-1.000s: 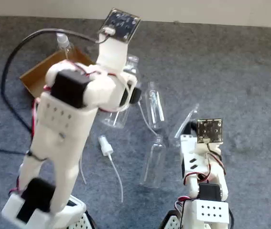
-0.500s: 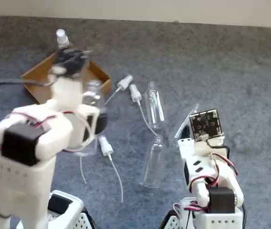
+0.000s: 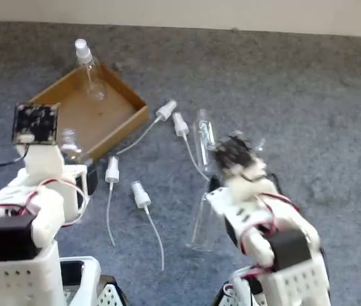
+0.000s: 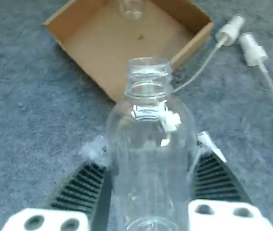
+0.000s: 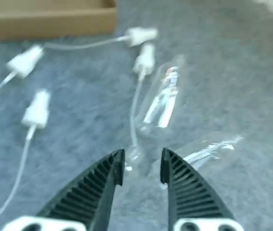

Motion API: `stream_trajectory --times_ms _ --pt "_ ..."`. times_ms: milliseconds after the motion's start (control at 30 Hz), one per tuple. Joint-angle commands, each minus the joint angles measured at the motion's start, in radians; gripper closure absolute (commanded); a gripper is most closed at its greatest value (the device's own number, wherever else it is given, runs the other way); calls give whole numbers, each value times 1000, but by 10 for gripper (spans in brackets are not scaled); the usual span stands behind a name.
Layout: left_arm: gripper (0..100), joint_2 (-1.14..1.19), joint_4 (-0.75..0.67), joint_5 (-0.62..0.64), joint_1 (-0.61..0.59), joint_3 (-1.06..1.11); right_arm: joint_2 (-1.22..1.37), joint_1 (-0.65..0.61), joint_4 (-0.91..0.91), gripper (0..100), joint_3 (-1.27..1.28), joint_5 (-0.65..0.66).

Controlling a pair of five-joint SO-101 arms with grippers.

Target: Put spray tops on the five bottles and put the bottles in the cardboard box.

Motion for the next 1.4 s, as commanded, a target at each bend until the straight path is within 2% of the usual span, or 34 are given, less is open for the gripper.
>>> stream_trajectory --times_ms 0,100,233,433,667,1367 --pt "950 -117 -44 -12 -82 97 180 -102 15 879 -130 -55" --pt "950 -186 -69 -14 -131 185 318 -165 16 878 -194 -109" --pt "950 -262 -130 -14 -186 294 516 -222 18 878 -278 -118" --pt "950 -320 -180 -12 -199 404 779 -277 18 878 -404 -130" --pt "950 -326 -178 -12 -199 415 1012 -344 16 878 -568 -295" --pt "950 -326 -173 -12 -435 415 1365 -406 8 878 -878 -489"
